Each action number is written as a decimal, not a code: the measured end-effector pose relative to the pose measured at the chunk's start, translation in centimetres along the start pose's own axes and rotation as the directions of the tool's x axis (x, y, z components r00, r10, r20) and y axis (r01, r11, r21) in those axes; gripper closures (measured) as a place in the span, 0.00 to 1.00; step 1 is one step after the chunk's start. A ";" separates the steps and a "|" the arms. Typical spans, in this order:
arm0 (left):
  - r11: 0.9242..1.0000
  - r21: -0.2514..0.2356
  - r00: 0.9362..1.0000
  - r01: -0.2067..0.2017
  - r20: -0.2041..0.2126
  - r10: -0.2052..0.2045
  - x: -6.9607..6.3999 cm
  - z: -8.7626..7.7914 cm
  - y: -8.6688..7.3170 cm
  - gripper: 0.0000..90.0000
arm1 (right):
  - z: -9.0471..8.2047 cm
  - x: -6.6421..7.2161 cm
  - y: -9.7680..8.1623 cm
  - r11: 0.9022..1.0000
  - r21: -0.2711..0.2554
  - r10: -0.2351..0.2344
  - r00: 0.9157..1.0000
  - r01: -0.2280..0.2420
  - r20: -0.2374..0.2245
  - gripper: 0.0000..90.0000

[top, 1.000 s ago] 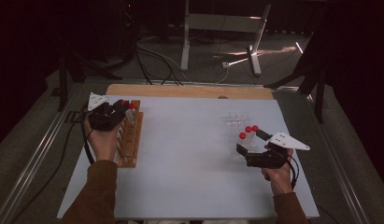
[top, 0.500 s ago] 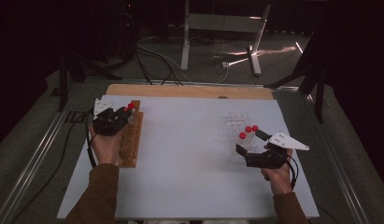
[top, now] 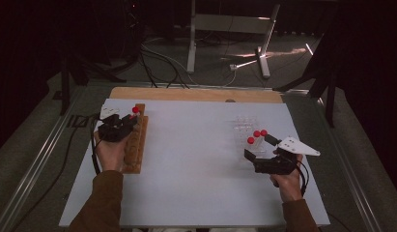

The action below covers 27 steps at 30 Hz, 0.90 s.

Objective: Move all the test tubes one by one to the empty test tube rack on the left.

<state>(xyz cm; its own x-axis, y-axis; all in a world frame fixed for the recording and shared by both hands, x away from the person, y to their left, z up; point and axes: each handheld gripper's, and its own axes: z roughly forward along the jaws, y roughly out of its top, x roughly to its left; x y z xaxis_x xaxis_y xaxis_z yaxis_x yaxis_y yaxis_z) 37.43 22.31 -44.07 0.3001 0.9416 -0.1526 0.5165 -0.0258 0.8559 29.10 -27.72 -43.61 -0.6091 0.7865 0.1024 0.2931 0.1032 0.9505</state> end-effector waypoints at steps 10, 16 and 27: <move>0.999 -0.027 0.999 0.028 0.016 -0.028 0.3 -0.3 0.0 0.58 | 0.0 0.0 0.0 1.000 -0.001 -0.001 1.000 0.001 0.000 0.00; 0.999 -0.050 1.000 0.023 0.012 -0.022 0.1 -0.7 0.1 0.32 | 0.1 -0.1 -0.1 1.000 0.001 0.002 1.000 -0.002 0.004 0.00; 0.995 -0.085 0.998 0.045 0.043 -0.041 -0.8 -1.8 0.0 0.04 | 0.1 -0.3 -0.3 1.000 0.004 0.002 1.000 -0.002 0.024 0.00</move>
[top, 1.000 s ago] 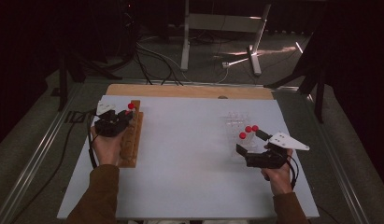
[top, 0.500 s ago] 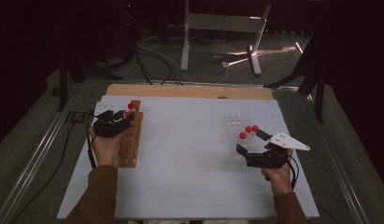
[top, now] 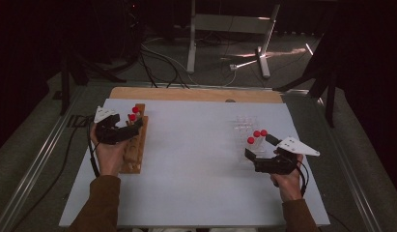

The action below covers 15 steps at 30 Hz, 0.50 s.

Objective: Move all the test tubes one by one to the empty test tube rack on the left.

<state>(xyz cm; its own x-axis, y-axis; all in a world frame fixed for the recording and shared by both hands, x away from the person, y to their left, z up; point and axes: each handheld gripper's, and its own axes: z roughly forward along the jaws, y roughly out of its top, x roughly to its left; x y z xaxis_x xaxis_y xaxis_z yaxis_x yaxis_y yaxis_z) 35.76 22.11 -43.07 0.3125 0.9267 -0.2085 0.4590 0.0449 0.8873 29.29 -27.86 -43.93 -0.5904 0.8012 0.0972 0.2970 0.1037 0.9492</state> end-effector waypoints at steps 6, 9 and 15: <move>1.000 -0.025 0.999 -0.001 0.033 0.002 -0.8 -0.6 -0.2 0.01 | 0.0 -0.2 0.0 1.000 0.002 0.003 1.000 -0.003 0.021 0.00; 0.999 -0.040 0.999 -0.007 0.045 0.009 -1.2 -0.9 -0.2 0.01 | -0.1 -0.5 0.0 1.000 0.001 0.007 0.999 -0.007 0.033 0.00; 0.998 -0.060 0.998 -0.025 0.054 0.028 -2.1 -1.6 -0.4 0.01 | -0.2 -1.2 -0.1 1.000 0.013 0.007 0.998 -0.008 0.065 0.00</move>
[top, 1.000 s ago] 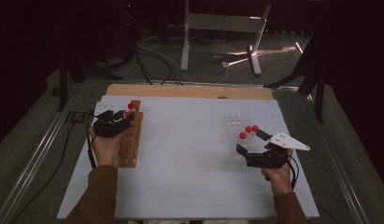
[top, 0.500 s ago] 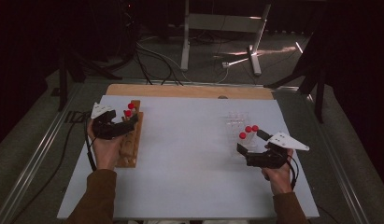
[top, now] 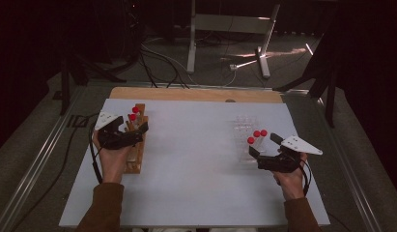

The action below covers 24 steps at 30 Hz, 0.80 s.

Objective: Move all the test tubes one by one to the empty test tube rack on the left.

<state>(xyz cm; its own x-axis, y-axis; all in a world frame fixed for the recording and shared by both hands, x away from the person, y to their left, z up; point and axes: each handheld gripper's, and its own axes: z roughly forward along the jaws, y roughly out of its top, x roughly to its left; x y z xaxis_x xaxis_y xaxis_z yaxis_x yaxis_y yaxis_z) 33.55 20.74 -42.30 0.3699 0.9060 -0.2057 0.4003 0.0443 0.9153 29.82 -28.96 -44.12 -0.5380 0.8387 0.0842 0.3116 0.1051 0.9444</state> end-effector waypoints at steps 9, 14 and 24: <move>1.000 -0.027 1.000 -0.012 0.017 0.013 -1.2 -0.9 -1.0 0.01 | -0.2 -1.3 -0.2 1.000 0.009 0.011 0.998 -0.012 0.059 0.05; 0.999 -0.033 0.999 -0.021 0.026 0.022 -1.7 -1.3 -1.6 0.01 | -0.1 -2.2 -0.5 0.999 0.017 0.034 0.995 -0.035 0.089 0.11; 0.999 -0.016 0.998 -0.040 0.045 0.041 -2.1 -1.6 -2.3 0.01 | 0.5 -3.1 -1.6 0.999 0.049 0.016 0.992 -0.022 0.123 0.41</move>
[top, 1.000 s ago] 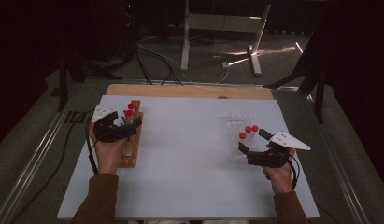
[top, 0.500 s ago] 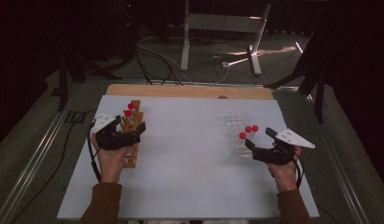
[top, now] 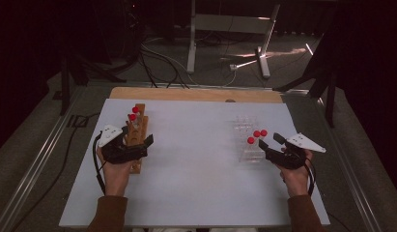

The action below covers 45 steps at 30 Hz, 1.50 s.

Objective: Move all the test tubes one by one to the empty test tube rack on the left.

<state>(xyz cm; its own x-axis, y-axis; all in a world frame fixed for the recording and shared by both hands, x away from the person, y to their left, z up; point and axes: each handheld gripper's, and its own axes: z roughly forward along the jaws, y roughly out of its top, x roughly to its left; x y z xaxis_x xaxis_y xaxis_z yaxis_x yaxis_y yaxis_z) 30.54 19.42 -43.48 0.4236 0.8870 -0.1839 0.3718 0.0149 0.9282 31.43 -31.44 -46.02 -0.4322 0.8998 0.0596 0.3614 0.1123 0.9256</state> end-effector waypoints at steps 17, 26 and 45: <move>1.000 -0.014 1.000 0.009 0.014 -0.009 -0.2 -0.3 -0.2 0.01 | 2.4 0.0 -1.4 0.998 0.046 -0.042 0.998 0.039 0.049 0.77; 0.999 -0.018 1.000 0.026 0.008 -0.026 0.2 -0.6 -0.4 0.01 | 3.1 0.3 -1.5 0.997 0.047 -0.062 0.997 0.059 0.055 0.82; 0.999 -0.020 0.999 0.036 0.013 -0.036 0.2 -1.0 -0.4 0.01 | 1.6 0.7 -0.2 0.998 -0.022 -0.053 0.996 0.055 0.076 0.82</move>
<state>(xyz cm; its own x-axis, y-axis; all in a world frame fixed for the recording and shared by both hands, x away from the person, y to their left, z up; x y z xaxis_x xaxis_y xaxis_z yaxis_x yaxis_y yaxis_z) 29.67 20.04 -43.53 0.4209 0.8798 -0.2210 0.3705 0.0557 0.9272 32.40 -30.13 -46.75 -0.3869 0.9219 -0.0182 0.3186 0.1522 0.9356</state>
